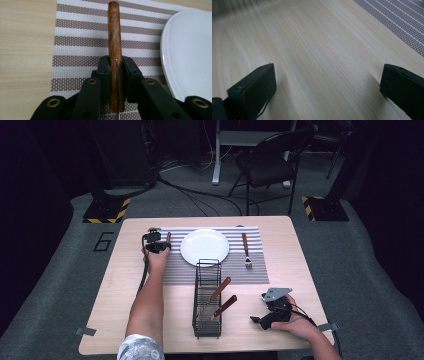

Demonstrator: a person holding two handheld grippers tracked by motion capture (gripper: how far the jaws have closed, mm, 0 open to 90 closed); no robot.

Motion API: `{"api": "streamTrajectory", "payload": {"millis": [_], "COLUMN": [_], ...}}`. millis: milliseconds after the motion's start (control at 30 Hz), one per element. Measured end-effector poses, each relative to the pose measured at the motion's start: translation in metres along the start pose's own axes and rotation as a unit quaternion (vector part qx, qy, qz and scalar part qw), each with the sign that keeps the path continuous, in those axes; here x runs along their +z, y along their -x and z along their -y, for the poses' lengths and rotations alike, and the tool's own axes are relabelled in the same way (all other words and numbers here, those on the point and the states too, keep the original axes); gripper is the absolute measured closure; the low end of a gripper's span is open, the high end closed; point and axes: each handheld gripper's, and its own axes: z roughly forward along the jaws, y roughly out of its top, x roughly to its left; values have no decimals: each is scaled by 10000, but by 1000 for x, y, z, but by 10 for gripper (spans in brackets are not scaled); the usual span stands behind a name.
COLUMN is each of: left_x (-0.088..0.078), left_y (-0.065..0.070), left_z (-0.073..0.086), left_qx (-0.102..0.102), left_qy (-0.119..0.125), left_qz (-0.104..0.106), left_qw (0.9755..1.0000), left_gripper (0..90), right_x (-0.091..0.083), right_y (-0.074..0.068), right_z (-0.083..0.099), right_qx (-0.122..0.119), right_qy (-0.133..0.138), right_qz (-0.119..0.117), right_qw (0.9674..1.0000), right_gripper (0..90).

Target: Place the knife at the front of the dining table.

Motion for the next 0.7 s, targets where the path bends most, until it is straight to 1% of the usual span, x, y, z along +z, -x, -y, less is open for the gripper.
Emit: {"api": "streamTrajectory", "payload": {"millis": [33, 100, 133, 200, 233, 267, 333, 367, 400, 433, 467, 500, 533, 567, 600, 633, 667, 700], "left_x": [0, 0, 0, 0, 0, -1, -3, -6, -11, -17, -23, -26, -26, -38, -38, -49, -49, -59], "left_y": [1, 3, 4, 5, 5, 3, 2, 1, -1, -4, -6, -7, -7, -10, -10, -13, -13, -16], "left_z": [1, 2, 3, 4, 4, 3, 2, 2, 1, -1, -3, -3, -3, -5, -5, -5, -5, -5], "left_qx": [43, 184, 199, 218, 221, 231, 224, 223, 189, 116, 79, 59, 59, -27, -27, -89, -89, -69], "left_qy": [45, 35, 85, 111, 89, 55, 55, 57, 104, 200, 231, 280, 280, 380, 380, 474, 474, 547], "left_qz": [-10, -71, -87, -106, -97, -26, -24, -20, -12, 52, 101, 120, 120, 186, 186, 257, 257, 316], "left_qw": [10000, 9998, 9997, 9996, 9997, 9997, 9997, 9997, 9998, 9997, 9996, 9995, 9995, 9991, 9991, 9985, 9985, 9980], "left_gripper": [754, 747, 747, 741, 728, 699, 662, 662, 640, 599, 579, 563, 550, 536, 525, 516, 511, 508], "right_x": [0, 0, 0, 0, 0, 0, 0, 0, 0, 0, 0, 0, 0, 0, 0, 0, 0, 0], "right_y": [0, 0, 0, 0, 0, 0, 0, 0, 0, 0, 0, 0, 0, 0, 0, 0, 0, 0], "right_z": [0, 0, 0, 0, 0, 0, 0, 0, 0, 0, 0, 0, 0, 0, 0, 0, 0, 0], "right_qx": [2, 5, 5, 2, 2, 2, 3, 5, 4, 6, 5, 5, 4, 5, 5, 5, 4, 3], "right_qy": [0, 1, 1, -1, -1, 1, 1, 1, 0, 1, 3, 1, 2, 3, 1, 1, 1, -1], "right_qz": [0, -3, -3, 0, 0, 0, -1, -2, -5, -3, -3, -3, -3, -1, -2, -2, -1, -1], "right_qw": [10000, 10000, 10000, 10000, 10000, 10000, 10000, 10000, 10000, 10000, 10000, 10000, 10000, 10000, 10000, 10000, 10000, 10000], "right_gripper": [0, 0, 0, 0, 0, 0, 0, 0, 0, 0, 0, 0, 0, 0, 0, 0, 0, 0]}}
